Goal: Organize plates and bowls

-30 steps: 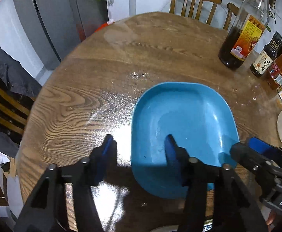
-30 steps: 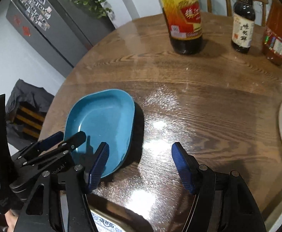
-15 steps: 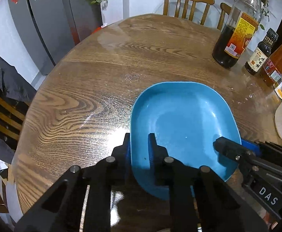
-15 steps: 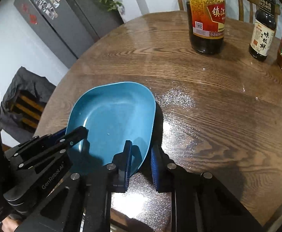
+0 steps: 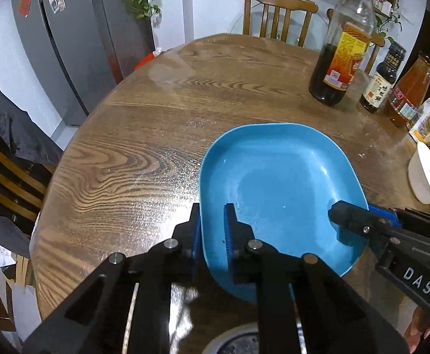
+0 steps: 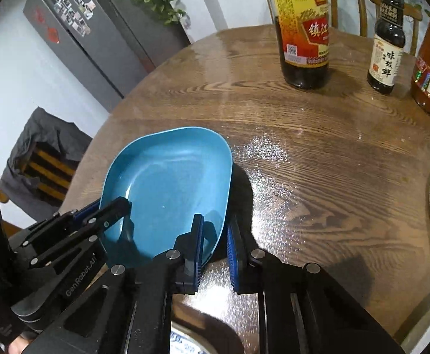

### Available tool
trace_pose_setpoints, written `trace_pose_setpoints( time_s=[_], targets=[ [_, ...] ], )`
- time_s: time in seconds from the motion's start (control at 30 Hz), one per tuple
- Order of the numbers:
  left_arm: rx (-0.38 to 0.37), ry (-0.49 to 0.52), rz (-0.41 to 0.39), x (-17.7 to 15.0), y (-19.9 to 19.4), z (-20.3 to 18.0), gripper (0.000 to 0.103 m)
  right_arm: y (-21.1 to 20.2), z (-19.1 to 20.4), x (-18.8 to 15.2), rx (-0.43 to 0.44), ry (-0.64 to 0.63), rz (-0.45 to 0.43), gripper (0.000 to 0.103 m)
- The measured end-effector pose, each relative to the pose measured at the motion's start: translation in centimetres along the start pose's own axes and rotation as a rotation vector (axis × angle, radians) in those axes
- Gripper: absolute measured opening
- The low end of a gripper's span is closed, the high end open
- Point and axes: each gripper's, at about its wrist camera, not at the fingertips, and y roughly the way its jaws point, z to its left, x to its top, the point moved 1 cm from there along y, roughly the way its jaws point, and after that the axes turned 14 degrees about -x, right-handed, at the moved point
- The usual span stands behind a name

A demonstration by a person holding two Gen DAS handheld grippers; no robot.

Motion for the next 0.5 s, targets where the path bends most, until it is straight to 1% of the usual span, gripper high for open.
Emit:
trace_pose_setpoints(
  time_s=[0.2, 0.5],
  targets=[
    [0.006, 0.015, -0.026, -0.6, -2.2, -1.0, 0.014, -2.4, -0.5, -1.0, 0.019, 0.006, -0.03, 0.017],
    [-0.007, 0.03, -0.074, -2.3, -5.8, -2.5, 0.014, -6.4, -0.2, -3.4, 0.029, -0.005, -0.085, 0.017]
  ],
)
